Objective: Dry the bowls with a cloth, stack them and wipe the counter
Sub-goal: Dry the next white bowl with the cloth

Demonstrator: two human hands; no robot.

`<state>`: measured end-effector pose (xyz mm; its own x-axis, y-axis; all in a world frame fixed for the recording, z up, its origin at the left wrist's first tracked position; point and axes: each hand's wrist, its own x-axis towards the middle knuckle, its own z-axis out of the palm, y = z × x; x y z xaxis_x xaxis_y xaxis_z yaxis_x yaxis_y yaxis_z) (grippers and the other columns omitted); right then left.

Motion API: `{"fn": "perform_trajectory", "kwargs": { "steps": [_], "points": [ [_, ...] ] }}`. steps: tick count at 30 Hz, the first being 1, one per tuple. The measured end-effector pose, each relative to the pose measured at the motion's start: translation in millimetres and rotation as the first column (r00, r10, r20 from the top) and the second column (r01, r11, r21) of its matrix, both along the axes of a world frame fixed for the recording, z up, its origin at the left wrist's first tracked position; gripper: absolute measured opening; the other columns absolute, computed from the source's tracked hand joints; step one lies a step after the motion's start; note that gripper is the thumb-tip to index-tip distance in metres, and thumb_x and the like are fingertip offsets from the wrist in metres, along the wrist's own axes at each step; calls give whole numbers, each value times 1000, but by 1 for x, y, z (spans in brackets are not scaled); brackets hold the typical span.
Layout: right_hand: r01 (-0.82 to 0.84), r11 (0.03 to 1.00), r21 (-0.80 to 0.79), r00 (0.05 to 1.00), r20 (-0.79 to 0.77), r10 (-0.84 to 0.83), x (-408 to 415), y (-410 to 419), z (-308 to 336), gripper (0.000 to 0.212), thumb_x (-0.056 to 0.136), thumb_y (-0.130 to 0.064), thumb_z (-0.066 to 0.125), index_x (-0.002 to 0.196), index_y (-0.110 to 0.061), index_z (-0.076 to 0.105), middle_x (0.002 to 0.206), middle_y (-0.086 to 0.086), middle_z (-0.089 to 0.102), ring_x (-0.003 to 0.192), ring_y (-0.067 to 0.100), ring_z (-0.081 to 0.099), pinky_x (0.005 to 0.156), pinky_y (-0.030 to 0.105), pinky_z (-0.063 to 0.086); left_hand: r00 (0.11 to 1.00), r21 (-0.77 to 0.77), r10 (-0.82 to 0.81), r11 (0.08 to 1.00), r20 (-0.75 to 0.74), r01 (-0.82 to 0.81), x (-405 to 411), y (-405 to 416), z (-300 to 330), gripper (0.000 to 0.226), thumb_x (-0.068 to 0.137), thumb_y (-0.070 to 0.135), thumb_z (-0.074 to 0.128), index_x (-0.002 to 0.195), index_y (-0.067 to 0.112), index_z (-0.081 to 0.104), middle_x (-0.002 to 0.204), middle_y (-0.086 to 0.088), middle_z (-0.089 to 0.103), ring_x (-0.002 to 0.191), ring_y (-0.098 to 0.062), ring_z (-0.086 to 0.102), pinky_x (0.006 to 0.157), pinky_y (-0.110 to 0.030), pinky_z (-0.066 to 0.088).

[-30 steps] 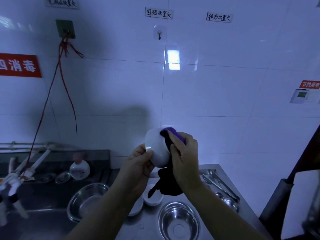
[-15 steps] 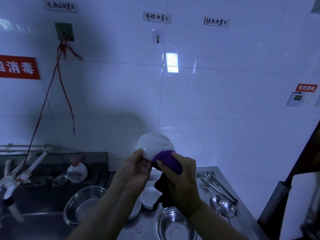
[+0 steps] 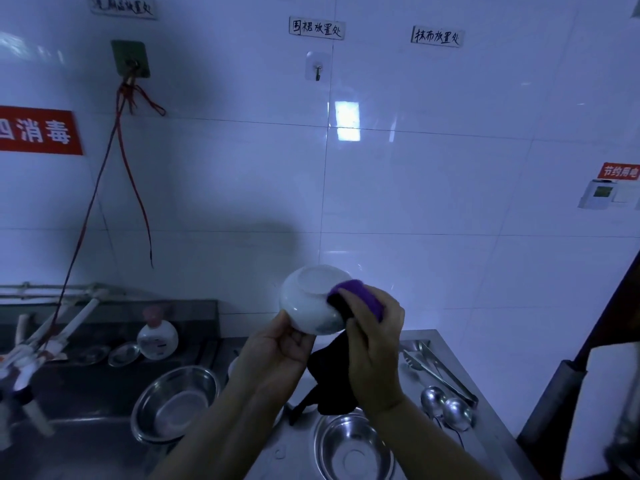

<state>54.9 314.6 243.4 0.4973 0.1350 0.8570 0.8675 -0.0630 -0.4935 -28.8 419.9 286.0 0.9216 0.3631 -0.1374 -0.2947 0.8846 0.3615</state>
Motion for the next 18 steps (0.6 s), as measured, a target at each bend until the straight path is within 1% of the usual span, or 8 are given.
{"fn": "perform_trajectory", "kwargs": {
  "steps": [1,3,6,10,12,14,17,18],
  "points": [
    [-89,993,71,985,-144,98,2,-1,3,36,92,-9,44,116,-29,62,120,3,50,114,22,48,96,38,43,1000,12,-1,1000,0,1,0,1,-4,23,95,7,42,103,-5,60,93,-17,72,79,-21,72,71,-38,58],
    [-212,959,188,912,-315,263,5,-5,12,37,91,-7,41,112,-27,64,115,1,53,111,15,52,96,26,41,1000,75,-9,997,4,8,-2,2,-11,24,95,8,41,106,-2,60,95,-14,73,82,-19,72,68,-33,60],
    [-303,930,210,838,-405,364,11,-12,24,37,95,3,42,108,-21,67,113,3,60,109,6,56,90,12,41,999,261,-32,965,35,22,-7,9,-18,25,88,10,43,105,3,61,92,-8,74,81,-15,71,63,-25,58],
    [-426,877,223,709,-520,476,19,-14,35,44,94,5,42,98,-24,74,110,2,67,107,12,61,85,15,47,994,507,-88,860,58,47,-15,18,-23,30,80,10,46,104,2,60,90,-8,72,79,-14,68,66,-23,56],
    [-453,878,155,726,-507,464,21,-12,39,45,93,4,42,95,-27,75,109,1,68,107,13,62,88,19,47,996,625,-84,779,35,43,-19,24,-26,30,80,10,48,105,1,60,93,-9,71,83,-16,67,71,-22,55],
    [-449,893,27,790,-456,410,20,-7,41,42,90,-3,43,95,-29,74,107,-2,67,107,12,60,92,23,45,998,731,-68,680,-1,47,-23,29,-30,29,81,9,58,108,1,61,97,-10,71,88,-18,66,75,-24,54],
    [-399,899,-179,887,-325,328,15,3,39,41,85,-7,42,94,-36,71,105,-9,63,107,14,55,94,25,41,997,818,-31,570,-69,74,-29,36,-36,32,78,16,54,107,4,62,95,-11,70,87,-21,65,70,-26,53],
    [-360,891,-276,921,-259,292,13,8,37,42,85,-8,43,95,-37,70,104,-9,62,105,15,52,93,23,40,994,858,4,507,-105,89,-31,37,-38,29,79,17,54,104,7,63,94,-12,70,88,-24,65,71,-30,54]
  ]
}}
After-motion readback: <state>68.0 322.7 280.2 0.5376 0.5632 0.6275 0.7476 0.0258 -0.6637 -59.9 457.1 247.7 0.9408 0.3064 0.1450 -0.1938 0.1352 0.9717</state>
